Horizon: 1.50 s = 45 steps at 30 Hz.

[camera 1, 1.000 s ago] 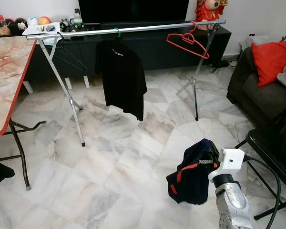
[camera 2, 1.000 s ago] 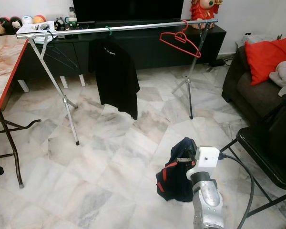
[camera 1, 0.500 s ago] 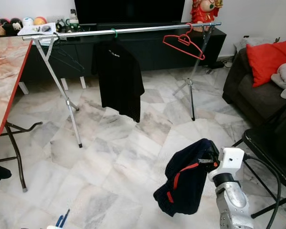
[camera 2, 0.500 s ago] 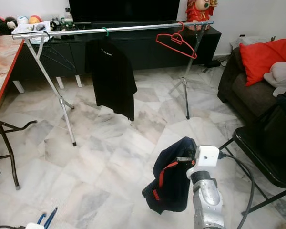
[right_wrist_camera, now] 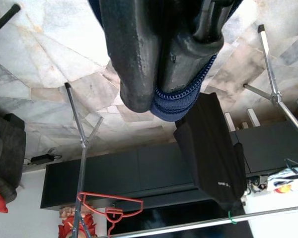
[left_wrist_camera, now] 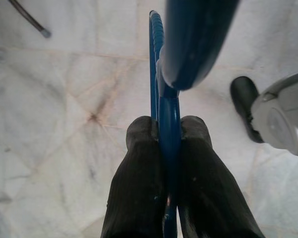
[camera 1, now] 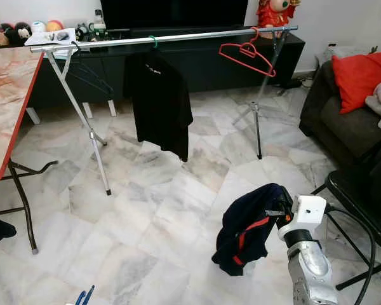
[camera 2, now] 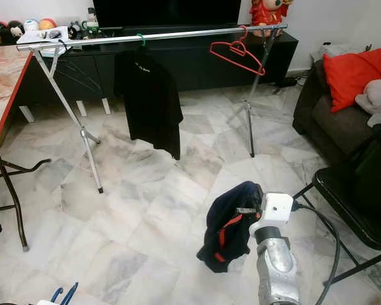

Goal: Hang hanger

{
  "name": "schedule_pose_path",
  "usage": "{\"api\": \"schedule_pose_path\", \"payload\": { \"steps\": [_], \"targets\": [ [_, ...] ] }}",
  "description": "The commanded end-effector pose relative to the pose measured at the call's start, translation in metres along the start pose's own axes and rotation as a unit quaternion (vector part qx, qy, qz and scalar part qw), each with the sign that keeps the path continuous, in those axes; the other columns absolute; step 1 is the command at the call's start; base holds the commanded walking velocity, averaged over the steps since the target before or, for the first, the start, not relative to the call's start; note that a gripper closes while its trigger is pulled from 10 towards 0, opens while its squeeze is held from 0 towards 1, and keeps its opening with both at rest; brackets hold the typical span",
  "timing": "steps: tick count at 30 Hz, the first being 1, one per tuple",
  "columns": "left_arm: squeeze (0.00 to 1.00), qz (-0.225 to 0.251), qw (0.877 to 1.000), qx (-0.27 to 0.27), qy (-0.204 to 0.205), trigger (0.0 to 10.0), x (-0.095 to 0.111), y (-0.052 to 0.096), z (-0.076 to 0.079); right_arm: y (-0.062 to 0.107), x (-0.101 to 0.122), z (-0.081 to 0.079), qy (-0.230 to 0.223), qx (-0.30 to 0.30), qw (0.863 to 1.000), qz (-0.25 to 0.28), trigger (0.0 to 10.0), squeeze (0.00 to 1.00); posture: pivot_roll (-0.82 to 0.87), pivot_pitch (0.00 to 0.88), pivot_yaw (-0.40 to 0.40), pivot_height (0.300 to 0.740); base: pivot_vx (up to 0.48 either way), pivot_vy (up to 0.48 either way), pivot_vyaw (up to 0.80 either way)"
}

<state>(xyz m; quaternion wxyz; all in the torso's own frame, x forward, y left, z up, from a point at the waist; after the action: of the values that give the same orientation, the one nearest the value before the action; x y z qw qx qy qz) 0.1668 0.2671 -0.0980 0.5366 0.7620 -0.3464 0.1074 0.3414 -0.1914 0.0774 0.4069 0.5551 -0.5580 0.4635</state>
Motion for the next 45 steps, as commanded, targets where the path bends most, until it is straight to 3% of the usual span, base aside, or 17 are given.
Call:
{"api": "schedule_pose_path", "payload": {
  "steps": [1, 5, 6, 7, 18, 22, 33, 35, 45],
  "targets": [
    [0.00, -0.011, 1.000, -0.011, 0.007, 10.0, -0.007, 0.002, 0.003, 0.001, 0.004, -0.001, 0.003, 0.001, 1.000, 0.008, 0.0, 0.00, 0.01, 0.141, -0.010, 0.740, 0.000, 0.000, 0.00],
    [0.00, -0.026, 0.999, -0.021, 0.016, 10.0, -0.010, 0.002, 0.009, 0.002, 0.002, 0.000, 0.004, 0.001, 1.000, 0.005, 0.0, 0.00, 0.00, 0.142, -0.008, 0.740, 0.000, 0.000, 0.00],
    [0.00, -0.030, 0.999, -0.020, 0.020, 10.0, -0.010, 0.001, 0.009, 0.002, 0.002, 0.001, 0.012, -0.001, 1.000, 0.002, 8.1, 0.00, 0.00, 0.141, -0.008, 0.740, 0.000, 0.000, 0.00],
    [0.00, -0.034, 0.999, -0.018, 0.023, 10.0, -0.010, 0.001, 0.009, 0.002, 0.001, 0.001, 0.024, 0.000, 1.000, -0.002, 10.0, 0.00, 0.00, 0.140, -0.008, 0.740, 0.000, 0.259, 0.00],
    [0.00, -0.041, 0.998, -0.019, 0.043, 10.0, -0.012, 0.001, 0.011, 0.001, -0.003, -0.009, 0.071, 0.031, 0.997, -0.013, 10.0, 0.00, 0.01, 0.133, -0.006, 0.740, 0.000, 0.444, -0.02],
    [0.00, -0.042, 0.998, -0.022, 0.037, 10.0, -0.012, 0.001, 0.011, 0.001, -0.002, -0.006, 0.045, 0.015, 0.999, -0.009, 10.0, 0.00, 0.01, 0.132, -0.006, 0.740, 0.000, 0.480, 0.00],
    [0.00, -0.042, 0.998, -0.021, 0.040, 10.0, -0.012, 0.001, 0.011, 0.001, -0.002, -0.007, 0.054, 0.019, 0.998, -0.010, 10.0, 0.00, 0.01, 0.125, -0.003, 0.740, 0.000, 0.480, 0.00],
    [0.00, -0.040, 0.998, -0.023, 0.042, 10.0, -0.009, 0.000, 0.012, 0.000, -0.002, -0.012, 0.073, 0.030, 0.997, -0.007, 10.0, 0.00, 0.02, 0.115, -0.002, 0.740, 0.000, 0.480, 0.80],
    [0.00, -0.044, 0.998, -0.022, 0.045, 10.0, -0.010, 0.000, 0.012, -0.001, -0.002, -0.014, 0.073, 0.037, 0.997, -0.010, 10.0, 0.00, 0.02, 0.124, -0.007, 0.740, 0.000, 0.480, 0.37]
  ]
}}
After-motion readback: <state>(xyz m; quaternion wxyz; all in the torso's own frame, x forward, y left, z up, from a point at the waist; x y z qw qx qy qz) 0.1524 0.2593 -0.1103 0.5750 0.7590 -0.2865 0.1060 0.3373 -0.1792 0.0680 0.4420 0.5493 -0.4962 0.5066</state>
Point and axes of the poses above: a point about 5 cm out from each wrist's last joint towards the gripper, its own y axis pointing back from the gripper into the wrist, its own x axis along the axis of the wrist's last joint, z = x × y, the point moved 3 cm from there along -y, pointing out of the wrist towards the gripper, and after that the axes turned 8 degrees about -y, right-handed, at the moved point
